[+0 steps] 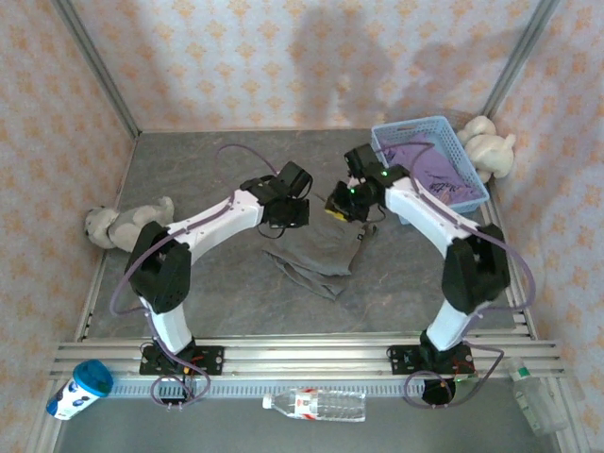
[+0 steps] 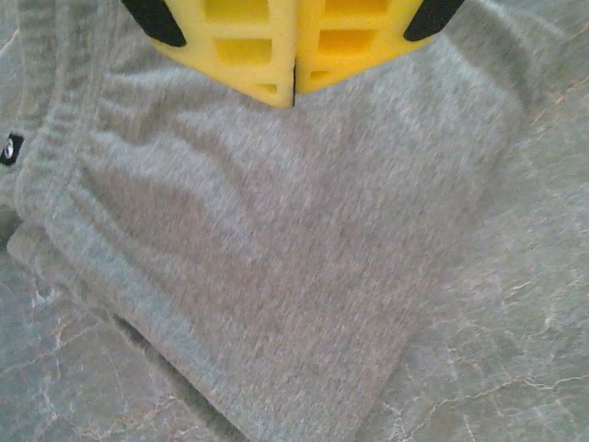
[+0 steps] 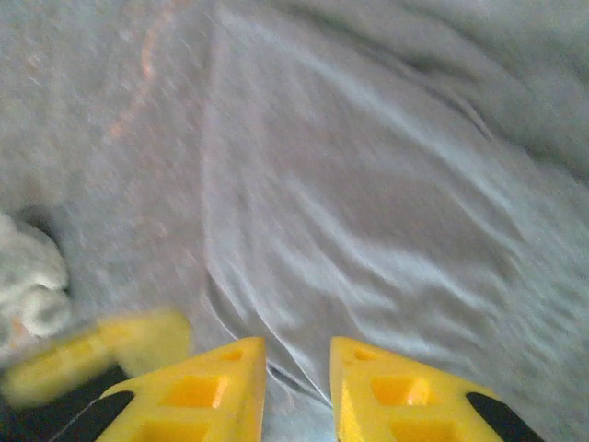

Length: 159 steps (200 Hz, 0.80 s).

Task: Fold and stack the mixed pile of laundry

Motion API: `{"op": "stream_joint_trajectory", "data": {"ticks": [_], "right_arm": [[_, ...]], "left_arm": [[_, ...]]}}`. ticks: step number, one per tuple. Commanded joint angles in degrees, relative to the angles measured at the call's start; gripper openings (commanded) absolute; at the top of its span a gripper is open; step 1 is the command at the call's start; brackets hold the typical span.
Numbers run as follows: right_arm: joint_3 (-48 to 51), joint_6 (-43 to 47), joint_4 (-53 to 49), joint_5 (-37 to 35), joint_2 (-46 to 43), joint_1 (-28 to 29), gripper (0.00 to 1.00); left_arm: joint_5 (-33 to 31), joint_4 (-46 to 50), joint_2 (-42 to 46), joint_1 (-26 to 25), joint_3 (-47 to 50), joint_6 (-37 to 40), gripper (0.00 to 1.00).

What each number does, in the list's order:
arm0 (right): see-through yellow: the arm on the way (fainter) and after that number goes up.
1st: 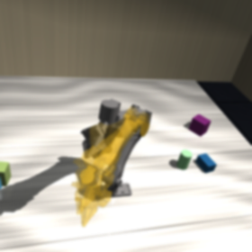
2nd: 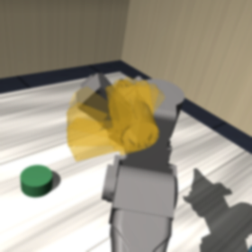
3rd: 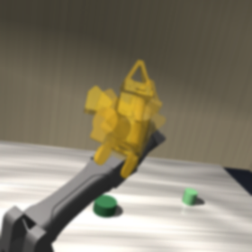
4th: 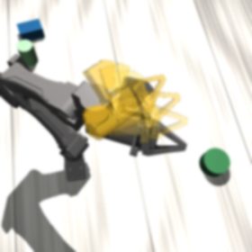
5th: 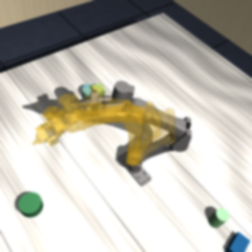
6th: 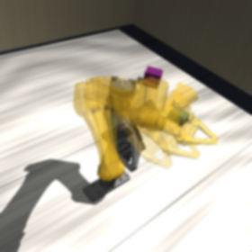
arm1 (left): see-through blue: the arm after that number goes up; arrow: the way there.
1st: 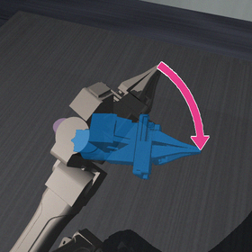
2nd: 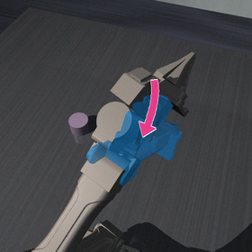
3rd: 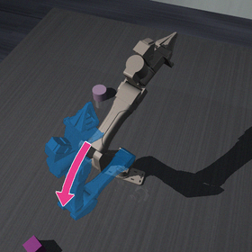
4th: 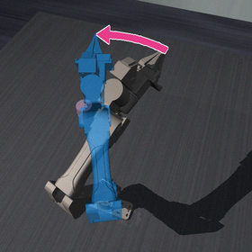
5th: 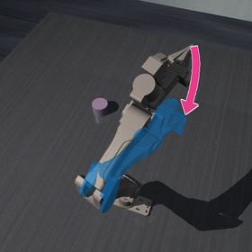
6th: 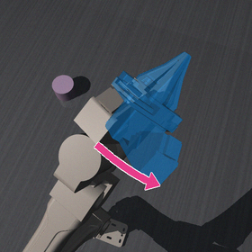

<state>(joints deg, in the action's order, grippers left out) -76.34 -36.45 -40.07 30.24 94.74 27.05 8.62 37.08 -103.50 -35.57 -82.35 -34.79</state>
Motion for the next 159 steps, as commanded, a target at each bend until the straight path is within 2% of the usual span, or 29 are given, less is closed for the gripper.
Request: {"op": "stream_joint_trajectory", "data": {"ticks": [1, 26, 50, 79, 106, 112, 119, 128, 136, 145, 159], "right_arm": [[10.51, -2.92, 1.16, 0.56, -4.61, 1.61, 0.26], [22.59, -7.97, 9.97, 3.48, -7.2, 3.64, 0.25], [29.21, -8.82, 15.83, 4.41, -3.27, 5.04, 0.23], [29.29, -6.6, 14.3, 2.78, 1.05, 4.86, 0.22], [22.9, -2.52, 6.29, -0.91, -2.58, 4.71, 0.27], [21.1, -1.23, 3.92, -2.17, -3.84, 4.48, 0.29], [18.87, -0.01, 1.08, -3.67, -5.38, 4.01, 0.32], [16.09, 1.58, -2.51, -5.58, -7.42, 2.85, 0.4], [14.05, 2.68, -5.25, -7.36, -8.91, 1.58, 0.48], [11.94, 3.6, -8.1, -9.63, -10.23, -0.05, 0.56], [9.18, 4.81, -11.53, -12.79, -11.8, -2.55, 0.61]], "left_arm": [[-0.01, -0.75, -4.87, 0.3, 1.1, -3.49, 0.0], [0.95, -3.08, -9.13, 0.23, 2.95, -5.52, 0.0], [0.4, -2.48, -12.3, 0.32, 2.65, -6.43, 0.0], [-1.12, -1.17, -12.58, 0.33, 1.9, -6.05, 0.0], [-1.03, 1.59, -10.09, 0.08, -0.1, -4.15, 0.0], [-0.99, 2.27, -9.21, -0.13, -0.52, -3.62, 0.09], [-1.22, 3.01, -8.18, -0.56, -1.06, -2.88, 0.24], [-1.71, 4.12, -6.93, -1.39, -1.74, -2.05, 0.4], [-2.3, 5.0, -6.28, -2.34, -2.31, -1.26, 0.5], [-3.02, 5.96, -5.39, -3.72, -2.95, -0.45, 0.58], [-3.8, 7.1, -4.18, -5.87, -3.9, 0.44, 0.63]]}}
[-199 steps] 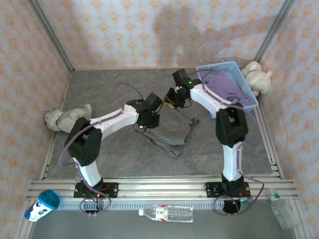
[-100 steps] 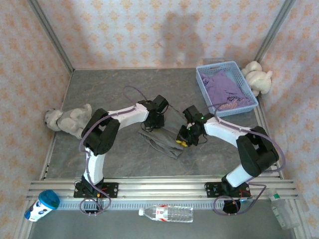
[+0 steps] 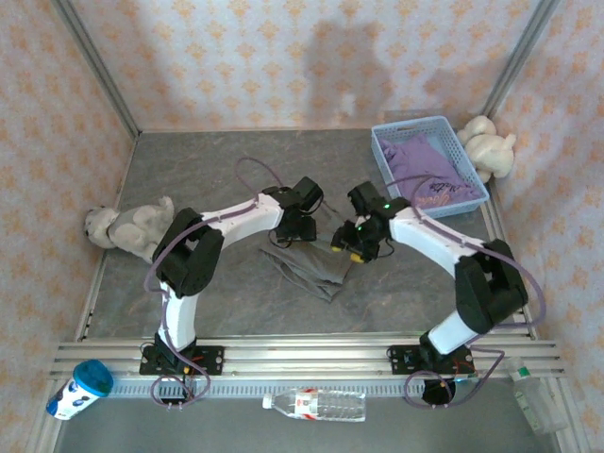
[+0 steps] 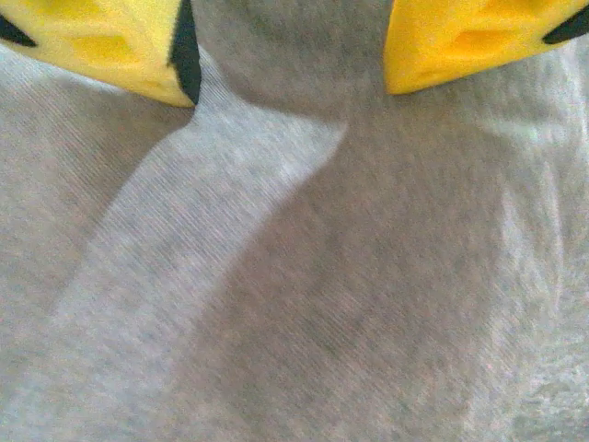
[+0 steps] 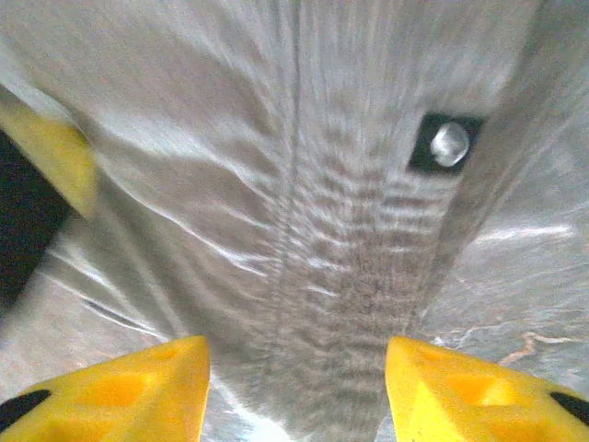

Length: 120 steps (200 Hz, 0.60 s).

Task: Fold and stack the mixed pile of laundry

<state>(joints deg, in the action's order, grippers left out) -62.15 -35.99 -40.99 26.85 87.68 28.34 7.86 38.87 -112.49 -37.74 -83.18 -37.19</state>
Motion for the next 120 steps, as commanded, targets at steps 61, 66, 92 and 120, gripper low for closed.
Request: {"op": "stream_joint_trajectory", "data": {"ticks": [61, 66, 92, 120], "right_arm": [[-9.86, 6.16, -15.17, -19.91, -6.22, -9.74, 0.99], [-9.91, 6.07, -15.09, -19.99, -6.22, -9.92, 0.99], [-9.9, 6.3, -14.93, -20.58, -6.07, -10.44, 0.99], [-10.88, 6.85, -15.37, -21.71, -5.43, -11.02, 0.99]], "left_arm": [[-3.04, 2.06, -1.31, -8.57, -1.54, 3.63, 0.82], [-3.55, 2.02, -2.15, -8.53, -1.58, 3.7, 0.82], [-6.13, 2.38, -7.65, -7.66, -3.61, 2.55, 0.8], [-6.71, 2.35, -11.72, -4.19, -4.44, -1.45, 0.79]]}}
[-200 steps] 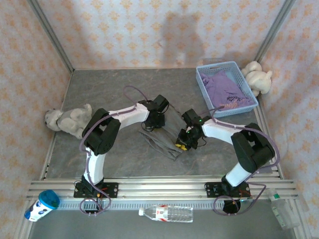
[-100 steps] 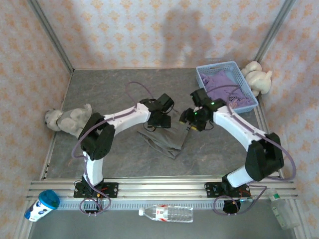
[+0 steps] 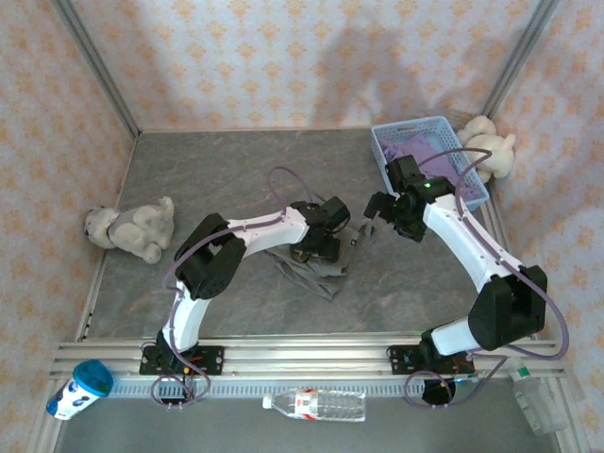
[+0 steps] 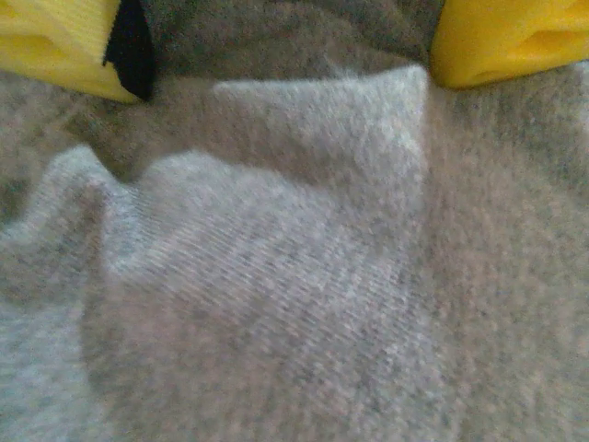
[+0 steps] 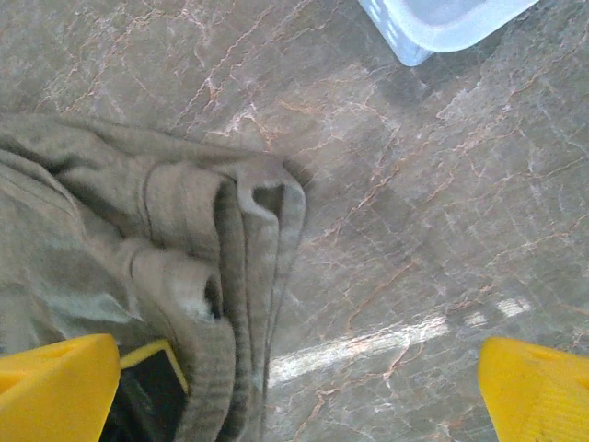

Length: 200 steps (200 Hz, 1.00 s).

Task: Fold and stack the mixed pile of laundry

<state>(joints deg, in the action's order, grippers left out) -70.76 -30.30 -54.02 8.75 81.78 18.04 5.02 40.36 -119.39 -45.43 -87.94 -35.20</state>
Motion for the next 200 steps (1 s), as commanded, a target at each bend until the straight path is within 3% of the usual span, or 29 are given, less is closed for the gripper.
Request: {"op": "stream_joint_trajectory", "data": {"ticks": [1, 41, 67, 145, 200], "right_arm": [[-2.32, 1.19, -2.37, -3.59, 0.53, -0.82, 0.99], [-5.3, 1.92, -2.23, -4.31, 2.27, -2.63, 1.0], [-8.67, 2.6, -3.59, -4.53, 5.14, -3.6, 0.99], [-19.52, 3.18, -5.92, -6.33, 16.54, -7.65, 1.0], [-27.84, 0.7, -3.22, -4.17, 24.37, -16.73, 1.0]], "left_arm": [[-3.87, 0.91, -4.94, 3.68, 0.36, -3.59, 0.79], [-4.22, 1.16, -4.74, 13.05, 1.93, -3.95, 0.82], [-3.56, 3.52, -4.97, 21.8, -1.52, -1.24, 0.82], [-0.57, 15.39, -15.52, 45.34, -29.62, 7.09, 0.82], [0.19, 21.08, -23.44, 55.81, -43.37, 11.59, 0.82]]}}
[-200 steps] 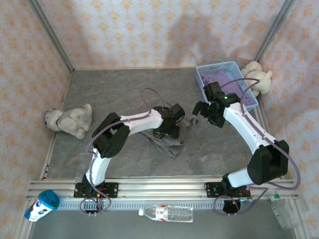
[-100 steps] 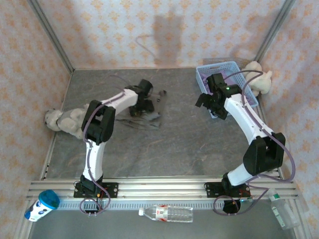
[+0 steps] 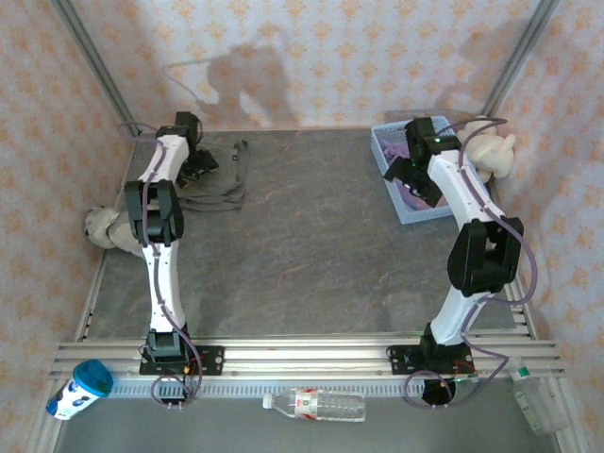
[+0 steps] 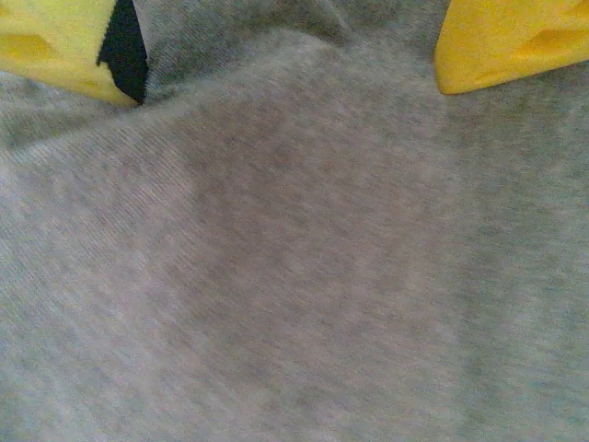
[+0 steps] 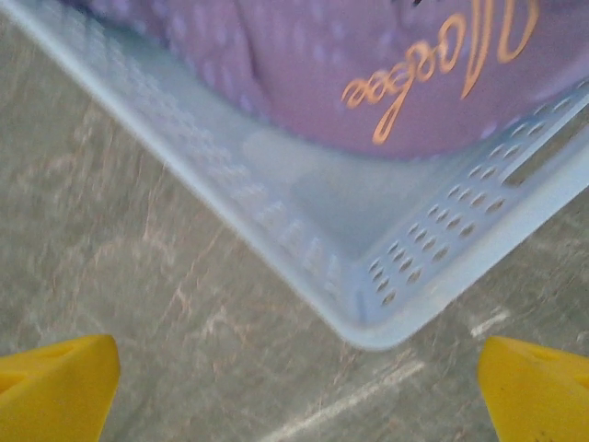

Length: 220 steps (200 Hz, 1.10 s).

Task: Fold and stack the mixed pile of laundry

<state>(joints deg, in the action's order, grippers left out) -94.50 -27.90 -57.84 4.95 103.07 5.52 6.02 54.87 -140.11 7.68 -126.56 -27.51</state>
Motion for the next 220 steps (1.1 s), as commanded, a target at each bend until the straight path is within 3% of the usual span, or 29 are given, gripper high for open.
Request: {"op": "stream_joint_trajectory", "data": {"ticks": [1, 40, 70, 132, 179, 198, 211, 214, 220], "right_arm": [[-4.24, -1.8, 0.7, -0.24, 3.22, -4.38, 1.0], [-13.34, -3.36, 1.26, 3.55, 11.3, -9.34, 1.0], [-20.77, -2.6, -1.42, 3.77, 17.14, -9.59, 1.0], [-25.21, -1.19, -2.53, 5.26, 22.6, -9.86, 1.0], [-28.91, -2.16, -0.93, 8.1, 28.39, -9.84, 0.99], [-31.0, -3.93, -0.08, 8.83, 31.8, -9.85, 0.99], [-32.31, -5.67, -0.49, 7.71, 34.04, -9.93, 0.97], [-32.48, -6.1, -0.51, 7.44, 34.47, -9.93, 0.97], [-32.74, -6.86, -0.47, 7.07, 35.25, -9.99, 0.96]], "left_arm": [[-0.87, 6.65, -2.85, 2.78, -4.88, 3.92, 0.82], [-1.15, 7.08, -5.24, 6.74, -5.6, 3.91, 0.82], [-1.88, 7.72, -6.94, 8.97, -5.91, 1.82, 0.82], [-2.84, 10.15, -9.37, 16.4, -10.13, 0.97, 0.82], [5.55, 9.48, -7.92, 17.24, -11.89, 0.73, 0.82], [8.17, 8.79, -4.69, 16.07, -11.55, 0.74, 0.85], [8.01, 7.72, -1.84, 14.9, -10.88, 1.34, 0.93], [7.78, 7.54, -1.31, 14.64, -10.71, 1.35, 0.99], [7.44, 6.98, 0.37, 14.19, -10.06, 1.35, 1.0]]}}
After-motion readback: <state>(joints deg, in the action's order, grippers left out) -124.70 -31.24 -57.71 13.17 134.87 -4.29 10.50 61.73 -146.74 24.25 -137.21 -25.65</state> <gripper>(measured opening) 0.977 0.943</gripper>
